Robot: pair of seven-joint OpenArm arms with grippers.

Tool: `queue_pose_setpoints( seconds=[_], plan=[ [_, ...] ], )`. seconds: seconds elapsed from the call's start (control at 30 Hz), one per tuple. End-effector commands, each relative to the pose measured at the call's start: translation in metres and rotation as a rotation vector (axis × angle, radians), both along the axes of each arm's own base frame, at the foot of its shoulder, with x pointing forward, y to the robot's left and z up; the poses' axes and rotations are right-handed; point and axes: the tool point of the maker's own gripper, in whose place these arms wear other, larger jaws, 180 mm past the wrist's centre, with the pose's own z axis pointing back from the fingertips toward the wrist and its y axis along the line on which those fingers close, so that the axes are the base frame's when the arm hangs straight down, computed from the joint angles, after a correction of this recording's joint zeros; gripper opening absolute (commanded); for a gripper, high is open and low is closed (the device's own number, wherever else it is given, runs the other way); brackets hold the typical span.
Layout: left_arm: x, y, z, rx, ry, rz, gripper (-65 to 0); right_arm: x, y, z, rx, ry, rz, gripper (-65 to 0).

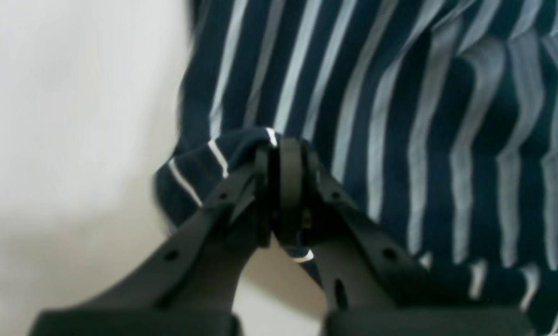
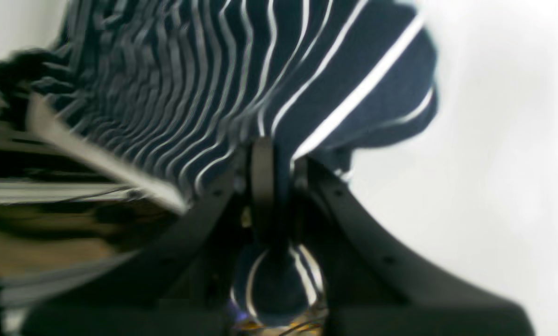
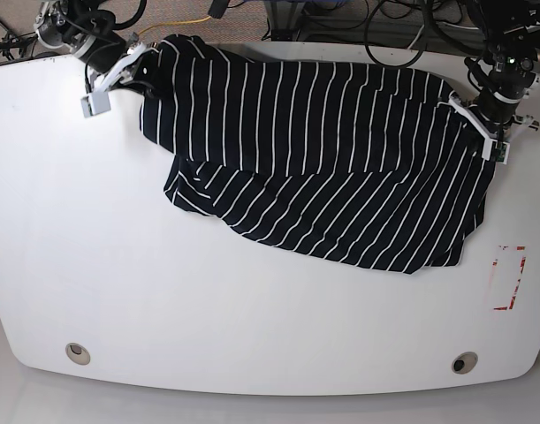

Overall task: Fold the T-shirt properly
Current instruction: 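Swing the held shirt down and drag it back across the table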

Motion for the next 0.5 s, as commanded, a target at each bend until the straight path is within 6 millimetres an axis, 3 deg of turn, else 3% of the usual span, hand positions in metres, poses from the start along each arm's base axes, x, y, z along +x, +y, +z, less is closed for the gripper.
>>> queue_pose_setpoints(
  seconds=[0.0,0.13,0.37,0.47],
  plan=[
    [0.025,-0.005,0.027,0.008,-0.1,-0.014,-65.0,0.03,-0.009,0.02,-0.055,-0.106,0.007,-65.0],
    [0.05,-0.005,0.045,0.003,-0.16,0.007,-65.0,0.06,-0.018,0.03,-0.149,-0.169,0.01,-65.0],
    [0.103,-0.007,0.095,0.01,-0.258,0.013,-65.0,0.13,-0.044,0.078,-0.327,-0.338,-0.012,-65.0],
    [0.123,-0.005,0.122,0.014,-0.302,0.026,-65.0,0.158,-0.044,0.1,-0.371,-0.401,0.025,-65.0]
  ],
)
